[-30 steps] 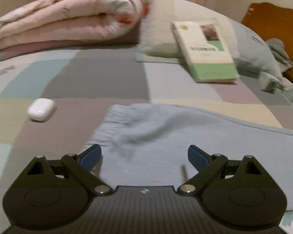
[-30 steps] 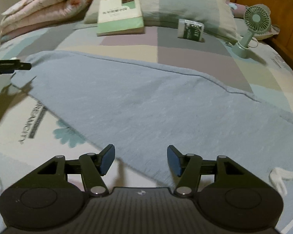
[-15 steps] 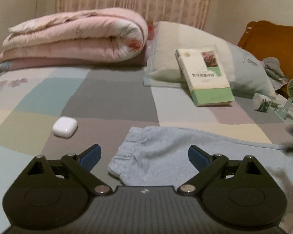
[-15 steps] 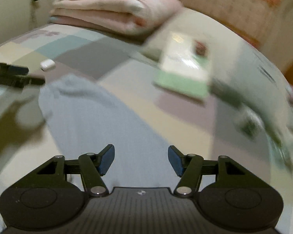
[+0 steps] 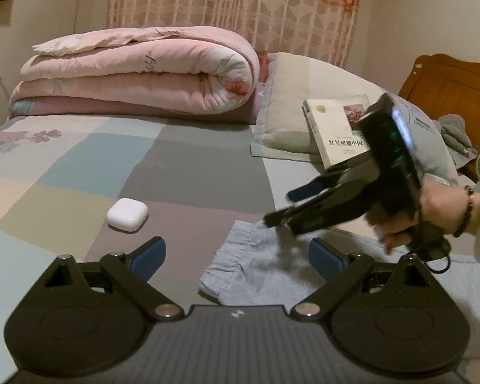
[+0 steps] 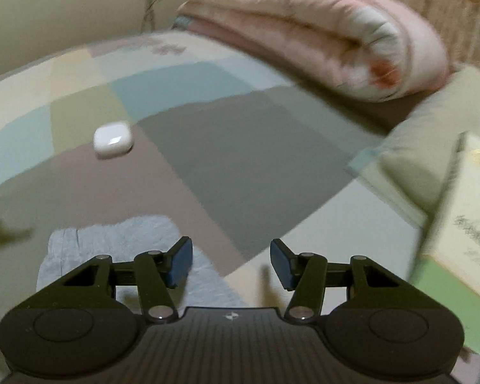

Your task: Fold clothes

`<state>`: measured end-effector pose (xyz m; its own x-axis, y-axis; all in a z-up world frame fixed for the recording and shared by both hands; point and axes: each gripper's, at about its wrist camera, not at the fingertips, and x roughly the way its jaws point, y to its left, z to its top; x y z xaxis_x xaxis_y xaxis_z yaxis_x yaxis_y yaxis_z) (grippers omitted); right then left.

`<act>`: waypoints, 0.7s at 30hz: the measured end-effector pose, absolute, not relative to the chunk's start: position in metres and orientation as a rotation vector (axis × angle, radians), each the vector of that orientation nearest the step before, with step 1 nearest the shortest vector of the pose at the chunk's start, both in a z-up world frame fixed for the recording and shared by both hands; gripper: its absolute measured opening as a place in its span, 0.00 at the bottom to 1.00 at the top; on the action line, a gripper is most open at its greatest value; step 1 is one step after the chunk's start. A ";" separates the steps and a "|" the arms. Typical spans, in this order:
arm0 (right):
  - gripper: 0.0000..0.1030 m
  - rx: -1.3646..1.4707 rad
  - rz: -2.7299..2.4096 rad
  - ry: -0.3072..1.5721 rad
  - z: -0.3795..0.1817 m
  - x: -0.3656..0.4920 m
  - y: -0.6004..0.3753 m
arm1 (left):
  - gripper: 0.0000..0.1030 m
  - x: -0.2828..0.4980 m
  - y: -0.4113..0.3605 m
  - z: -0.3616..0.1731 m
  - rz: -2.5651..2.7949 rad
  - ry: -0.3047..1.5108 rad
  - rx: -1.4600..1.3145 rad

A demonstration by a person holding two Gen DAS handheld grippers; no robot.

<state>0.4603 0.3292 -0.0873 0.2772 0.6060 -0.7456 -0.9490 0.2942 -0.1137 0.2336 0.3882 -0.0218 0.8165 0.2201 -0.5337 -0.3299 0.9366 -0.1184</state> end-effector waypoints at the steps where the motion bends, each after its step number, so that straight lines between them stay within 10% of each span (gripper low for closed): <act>1: 0.57 -0.646 1.148 0.656 -0.093 0.458 0.330 | 0.93 0.235 0.387 -0.023 0.294 0.545 -0.207; 6: 0.50 -0.679 1.157 0.661 -0.102 0.449 0.328 | 0.93 0.242 0.381 -0.025 0.290 0.566 -0.184; 11: 0.07 -0.695 1.197 0.689 -0.100 0.444 0.332 | 0.93 0.242 0.382 -0.026 0.298 0.569 -0.184; 16: 0.06 -0.599 1.103 0.591 -0.088 0.450 0.337 | 0.93 0.242 0.383 -0.027 0.303 0.572 -0.182; 21: 0.26 -0.629 1.054 0.619 -0.082 0.448 0.331 | 0.93 0.245 0.381 -0.030 0.312 0.588 -0.172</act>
